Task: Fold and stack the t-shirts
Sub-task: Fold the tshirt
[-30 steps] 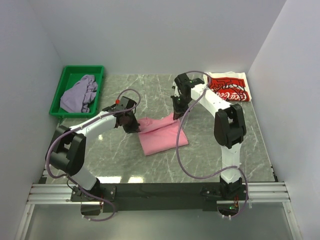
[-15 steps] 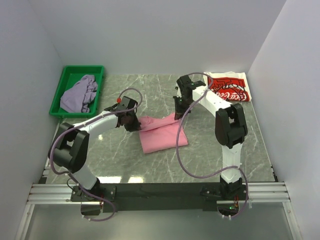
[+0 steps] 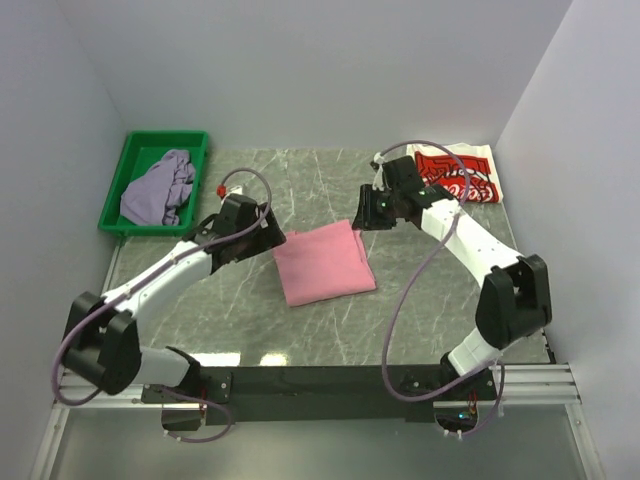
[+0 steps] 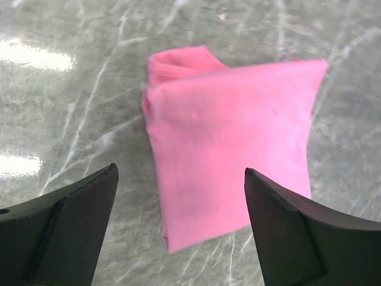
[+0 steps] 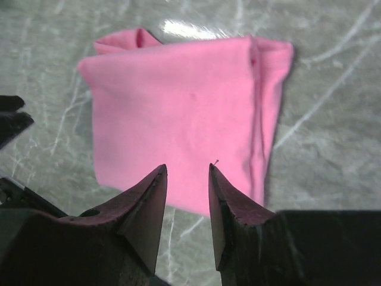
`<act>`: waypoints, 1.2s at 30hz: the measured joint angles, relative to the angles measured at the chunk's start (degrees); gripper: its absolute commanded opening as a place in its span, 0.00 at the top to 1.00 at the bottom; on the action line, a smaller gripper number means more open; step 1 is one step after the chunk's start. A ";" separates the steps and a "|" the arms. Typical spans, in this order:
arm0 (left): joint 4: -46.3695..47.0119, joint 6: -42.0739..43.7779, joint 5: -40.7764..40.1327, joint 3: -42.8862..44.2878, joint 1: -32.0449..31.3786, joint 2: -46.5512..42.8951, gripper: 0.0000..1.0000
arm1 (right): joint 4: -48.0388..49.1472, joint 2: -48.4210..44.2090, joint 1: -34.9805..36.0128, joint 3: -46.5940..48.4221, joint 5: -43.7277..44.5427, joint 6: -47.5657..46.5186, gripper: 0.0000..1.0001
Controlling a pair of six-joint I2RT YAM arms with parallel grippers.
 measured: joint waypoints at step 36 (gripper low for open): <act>19.52 12.11 3.13 -4.07 1.81 15.43 0.39 | 16.92 30.14 -9.05 10.21 -29.53 -15.72 0.54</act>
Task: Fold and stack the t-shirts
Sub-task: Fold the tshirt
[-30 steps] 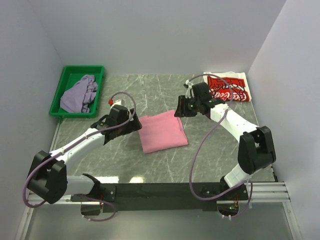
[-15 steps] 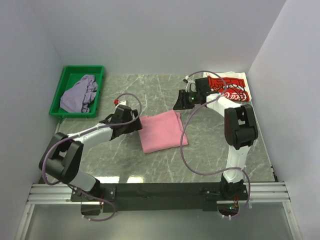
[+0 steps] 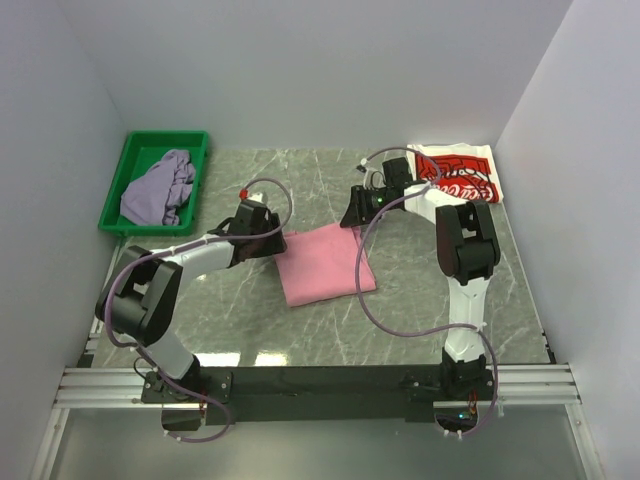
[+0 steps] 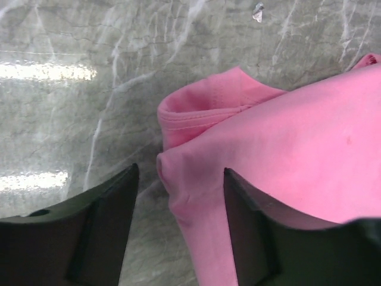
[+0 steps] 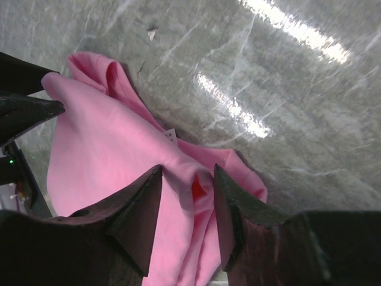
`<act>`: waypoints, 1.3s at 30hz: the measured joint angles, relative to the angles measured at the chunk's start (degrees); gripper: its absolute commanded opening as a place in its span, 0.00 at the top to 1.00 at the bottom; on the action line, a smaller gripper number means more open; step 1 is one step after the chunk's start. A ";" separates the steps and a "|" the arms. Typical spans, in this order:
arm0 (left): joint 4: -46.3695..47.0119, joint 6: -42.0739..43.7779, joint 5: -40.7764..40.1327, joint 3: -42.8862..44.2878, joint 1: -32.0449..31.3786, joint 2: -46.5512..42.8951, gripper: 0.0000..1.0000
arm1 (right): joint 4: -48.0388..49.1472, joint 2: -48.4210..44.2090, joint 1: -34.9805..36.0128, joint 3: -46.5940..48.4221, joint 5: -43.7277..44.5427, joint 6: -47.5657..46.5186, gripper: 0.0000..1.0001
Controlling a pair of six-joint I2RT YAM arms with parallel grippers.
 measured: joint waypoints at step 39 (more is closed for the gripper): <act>0.85 3.87 4.81 4.94 -0.02 1.03 0.99 | 0.24 -14.21 -3.26 -11.74 2.73 1.81 1.00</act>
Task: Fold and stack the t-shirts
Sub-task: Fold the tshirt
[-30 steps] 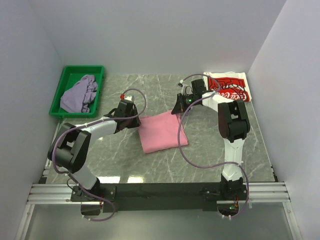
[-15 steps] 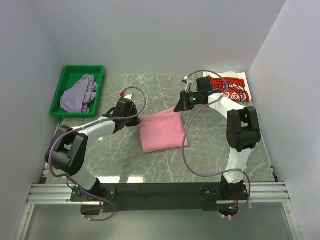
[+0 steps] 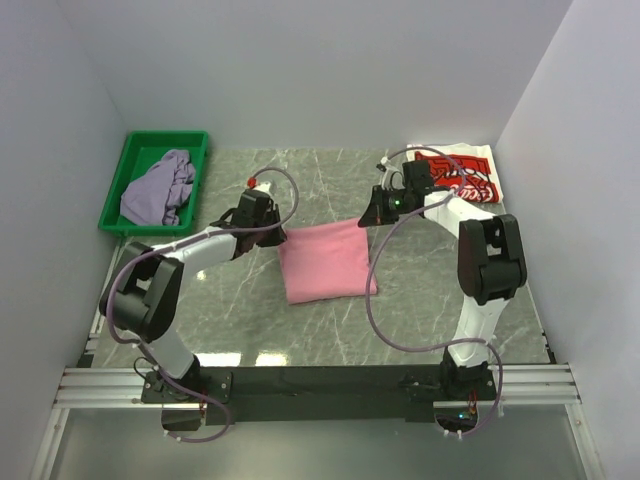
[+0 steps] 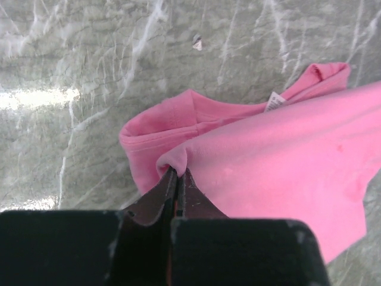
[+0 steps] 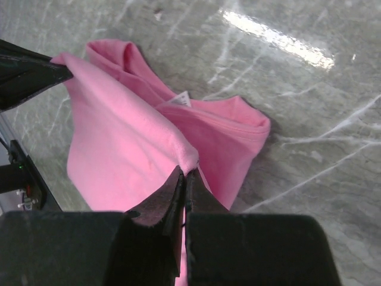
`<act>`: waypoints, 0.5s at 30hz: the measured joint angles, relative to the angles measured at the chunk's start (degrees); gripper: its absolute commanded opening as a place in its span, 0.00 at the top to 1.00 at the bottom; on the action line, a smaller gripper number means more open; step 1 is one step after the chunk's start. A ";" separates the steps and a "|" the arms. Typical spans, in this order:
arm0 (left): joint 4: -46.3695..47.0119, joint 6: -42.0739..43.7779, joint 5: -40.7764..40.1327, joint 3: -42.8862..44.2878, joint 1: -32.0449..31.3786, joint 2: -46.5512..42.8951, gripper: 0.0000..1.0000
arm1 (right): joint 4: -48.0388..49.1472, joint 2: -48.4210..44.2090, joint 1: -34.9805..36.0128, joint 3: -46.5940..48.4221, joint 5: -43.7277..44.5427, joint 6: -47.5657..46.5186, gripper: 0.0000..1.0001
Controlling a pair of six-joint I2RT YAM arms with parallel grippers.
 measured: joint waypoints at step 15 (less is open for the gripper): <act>-0.72 -3.89 -4.11 -2.95 -0.24 -6.58 0.99 | 0.26 5.75 -0.20 3.37 -0.79 0.00 1.00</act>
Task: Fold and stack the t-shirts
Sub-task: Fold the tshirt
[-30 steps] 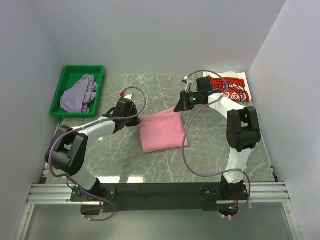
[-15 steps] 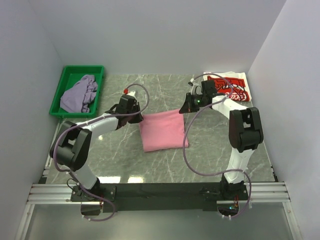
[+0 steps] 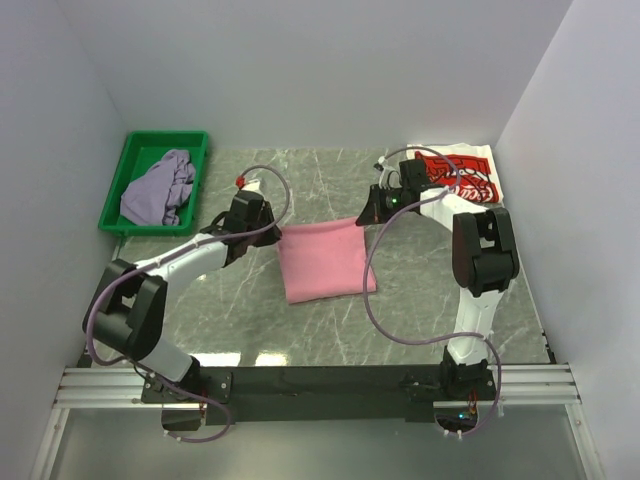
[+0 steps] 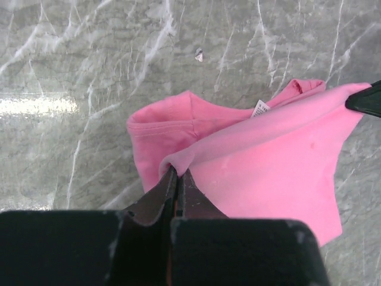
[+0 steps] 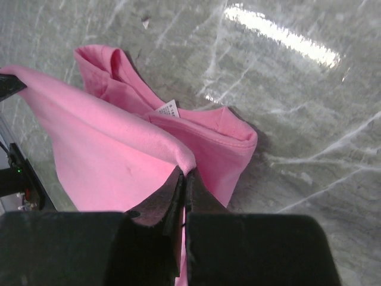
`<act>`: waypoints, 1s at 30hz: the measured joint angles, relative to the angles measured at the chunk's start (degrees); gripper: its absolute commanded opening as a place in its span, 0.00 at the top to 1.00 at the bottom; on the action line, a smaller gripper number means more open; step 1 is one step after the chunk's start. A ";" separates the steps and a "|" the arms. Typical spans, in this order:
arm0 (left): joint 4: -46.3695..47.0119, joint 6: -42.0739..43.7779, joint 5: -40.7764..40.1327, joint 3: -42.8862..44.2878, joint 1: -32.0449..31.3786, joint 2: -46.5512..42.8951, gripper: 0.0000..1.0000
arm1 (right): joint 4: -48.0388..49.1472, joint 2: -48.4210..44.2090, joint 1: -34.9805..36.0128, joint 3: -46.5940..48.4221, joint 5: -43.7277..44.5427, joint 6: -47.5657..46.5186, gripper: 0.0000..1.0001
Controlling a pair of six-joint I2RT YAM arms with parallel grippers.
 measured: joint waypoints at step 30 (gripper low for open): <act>1.84 -12.17 -6.91 2.16 -2.51 3.93 0.56 | 20.13 0.61 -0.37 -3.30 -6.19 23.74 0.60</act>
